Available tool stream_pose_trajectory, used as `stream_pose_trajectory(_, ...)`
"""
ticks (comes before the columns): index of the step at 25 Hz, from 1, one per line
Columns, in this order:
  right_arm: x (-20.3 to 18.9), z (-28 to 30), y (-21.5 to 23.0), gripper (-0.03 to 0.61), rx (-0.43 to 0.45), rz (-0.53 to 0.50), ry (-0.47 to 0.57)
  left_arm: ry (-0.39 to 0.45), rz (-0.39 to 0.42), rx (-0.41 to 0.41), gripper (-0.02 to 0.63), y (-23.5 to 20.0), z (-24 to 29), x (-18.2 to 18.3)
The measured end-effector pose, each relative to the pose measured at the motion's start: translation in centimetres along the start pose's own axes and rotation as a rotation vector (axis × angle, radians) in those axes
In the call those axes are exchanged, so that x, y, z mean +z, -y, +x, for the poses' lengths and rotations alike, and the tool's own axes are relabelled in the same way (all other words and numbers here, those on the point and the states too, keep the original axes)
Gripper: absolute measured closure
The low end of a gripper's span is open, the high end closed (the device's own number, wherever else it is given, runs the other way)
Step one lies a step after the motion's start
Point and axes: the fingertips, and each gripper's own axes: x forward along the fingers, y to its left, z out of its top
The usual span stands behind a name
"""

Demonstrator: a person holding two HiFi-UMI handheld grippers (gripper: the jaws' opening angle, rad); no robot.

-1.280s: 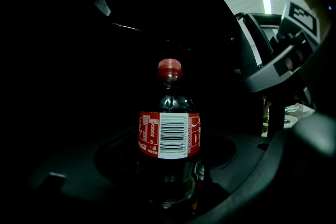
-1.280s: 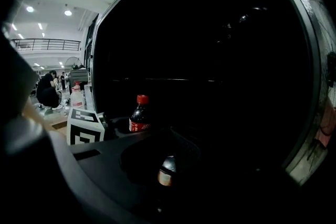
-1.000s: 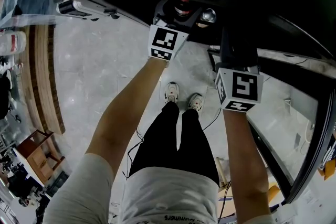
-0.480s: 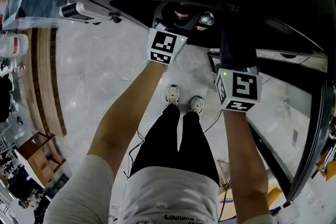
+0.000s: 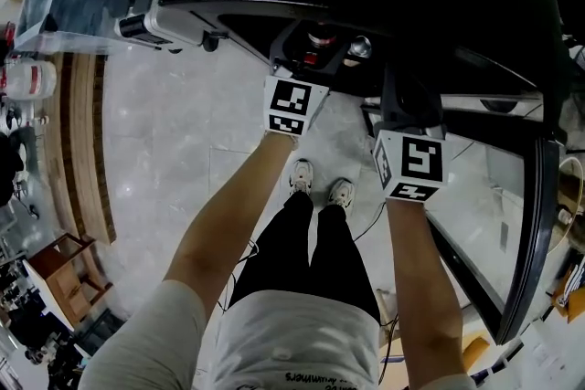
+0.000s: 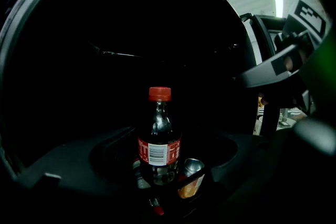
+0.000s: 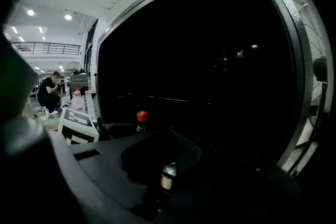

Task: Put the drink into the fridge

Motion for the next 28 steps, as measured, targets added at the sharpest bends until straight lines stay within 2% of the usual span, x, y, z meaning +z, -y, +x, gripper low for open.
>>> stream_pose_trajectory(7,-0.1,-1.2,-0.3,0.571,0.013,-0.004,-0.005,-0.047,-0.019,0.024,0.284,0.7,-2.4,-1.2)
stream_pose_trajectory(11,0.3,-2.4,-0.6,0.571,0.022,-0.010,-0.002,-0.044,-0.025,0.029,0.284,1.3,-4.3,-0.2)
stream_pose_trajectory(21,1.6,-6.1,-1.8,0.572,0.057,-0.019,0.005,0.044,0.026,-0.051,0.292,4.7,-9.6,7.6)
stream_pose_trajectory(28,3.7,-8.8,-2.8,0.572,0.086,0.023,0.020,0.094,-0.003,-0.045,0.387,5.8,-14.6,13.4)
